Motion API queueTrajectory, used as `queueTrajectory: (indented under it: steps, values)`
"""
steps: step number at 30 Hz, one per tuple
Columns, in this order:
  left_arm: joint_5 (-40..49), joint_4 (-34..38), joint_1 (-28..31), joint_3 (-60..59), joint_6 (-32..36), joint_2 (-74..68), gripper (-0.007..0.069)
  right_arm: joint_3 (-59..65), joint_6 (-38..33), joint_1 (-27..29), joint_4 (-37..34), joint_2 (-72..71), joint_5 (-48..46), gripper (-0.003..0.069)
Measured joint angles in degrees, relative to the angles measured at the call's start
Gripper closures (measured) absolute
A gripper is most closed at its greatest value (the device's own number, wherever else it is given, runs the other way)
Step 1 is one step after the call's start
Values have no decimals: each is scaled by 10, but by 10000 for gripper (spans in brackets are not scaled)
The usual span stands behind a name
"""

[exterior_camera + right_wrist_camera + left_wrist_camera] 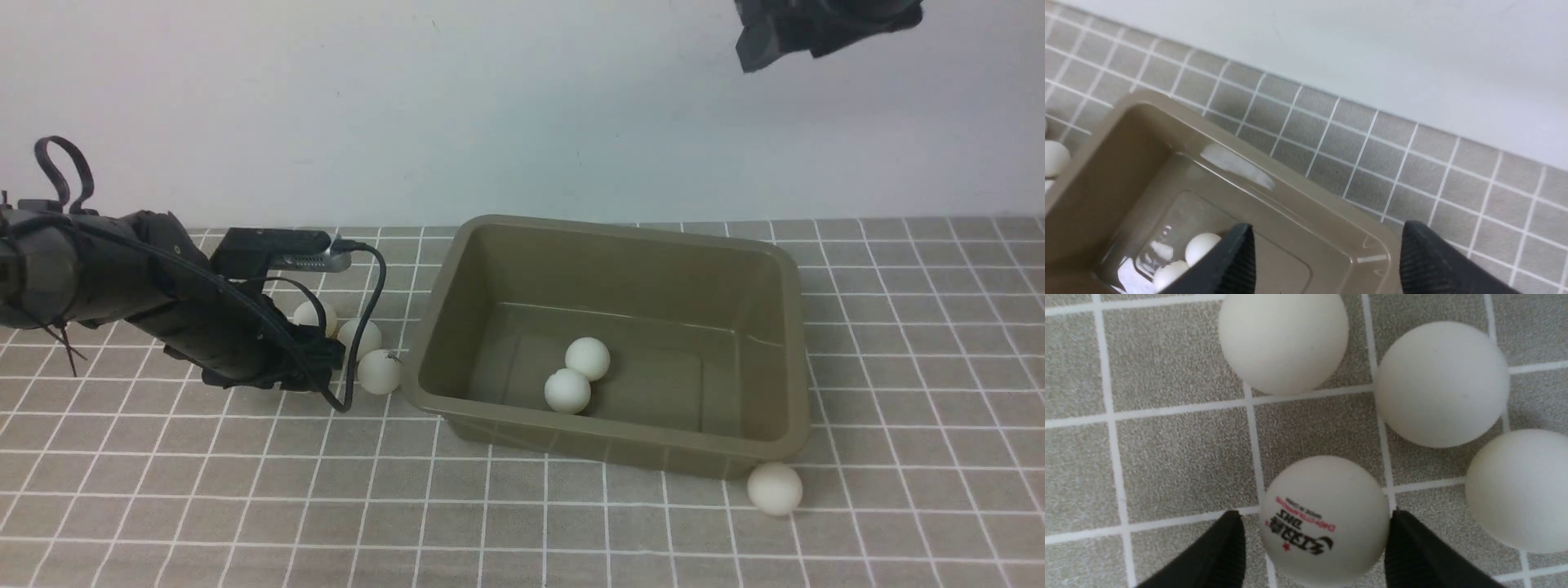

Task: Put the table tennis balls into the box on the grey coffee tablecloth.
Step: 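Reach for and grasp a ping pong ball on the table beside the basket, then drop the ball into the bin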

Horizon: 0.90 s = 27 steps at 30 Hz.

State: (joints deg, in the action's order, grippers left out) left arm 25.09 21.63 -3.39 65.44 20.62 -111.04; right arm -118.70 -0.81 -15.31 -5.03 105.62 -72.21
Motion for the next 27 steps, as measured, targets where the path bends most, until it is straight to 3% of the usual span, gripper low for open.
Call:
queueTrajectory:
  steps: [1,8,14,15,19,23,27]
  values:
    - [4,0,0,0,2,0,279,0,0,0,0,-9,-2,225]
    - [123,0,0,50,13,71,283,113,14,0,14,-129,-1,274]
    - [196,29,-26,105,18,153,283,339,42,-1,30,-252,0,351]
    - [214,36,-48,123,19,157,283,425,47,-2,18,-286,5,368]
    - [224,41,-100,141,19,141,283,598,62,-6,-12,-342,89,380]
    - [224,41,-141,161,19,104,283,722,53,-6,-51,-360,202,351]
    - [224,41,-166,189,19,52,283,793,16,-7,-83,-332,304,255]
